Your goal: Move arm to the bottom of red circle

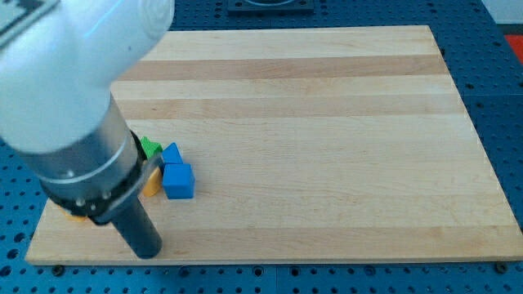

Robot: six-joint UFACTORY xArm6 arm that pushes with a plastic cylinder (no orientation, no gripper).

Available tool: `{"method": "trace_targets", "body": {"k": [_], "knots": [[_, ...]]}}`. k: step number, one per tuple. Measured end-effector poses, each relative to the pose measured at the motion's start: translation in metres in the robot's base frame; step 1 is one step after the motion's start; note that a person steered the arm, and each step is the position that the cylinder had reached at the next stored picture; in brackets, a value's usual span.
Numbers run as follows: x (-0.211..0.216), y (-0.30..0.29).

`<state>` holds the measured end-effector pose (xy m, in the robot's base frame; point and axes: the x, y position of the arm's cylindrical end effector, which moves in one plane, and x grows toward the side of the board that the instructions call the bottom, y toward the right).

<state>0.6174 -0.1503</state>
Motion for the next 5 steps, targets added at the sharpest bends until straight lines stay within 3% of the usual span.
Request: {"method": "trace_targets", "body": {"k": [2,3,5], "knots": [[-0.007,-0.021],[-0.049,-0.026],[-0.047,-0.026]]}}
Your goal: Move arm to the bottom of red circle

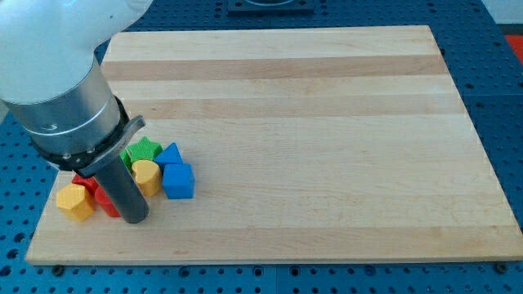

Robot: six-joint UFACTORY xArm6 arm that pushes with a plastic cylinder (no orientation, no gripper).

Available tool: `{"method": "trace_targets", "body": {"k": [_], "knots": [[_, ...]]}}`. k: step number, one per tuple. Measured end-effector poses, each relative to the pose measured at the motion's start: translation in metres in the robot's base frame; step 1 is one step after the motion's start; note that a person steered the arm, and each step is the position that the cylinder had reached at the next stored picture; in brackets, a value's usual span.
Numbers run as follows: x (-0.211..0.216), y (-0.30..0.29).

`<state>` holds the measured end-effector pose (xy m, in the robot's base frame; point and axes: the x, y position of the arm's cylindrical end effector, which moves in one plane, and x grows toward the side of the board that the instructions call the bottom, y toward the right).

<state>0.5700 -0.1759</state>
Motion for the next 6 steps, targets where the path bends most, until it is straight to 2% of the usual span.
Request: {"method": "trace_targets", "body": {"k": [1,2,6], "knots": [[0.029,0.016],[0.046,-0.015],[0.013,-0.031]]}}
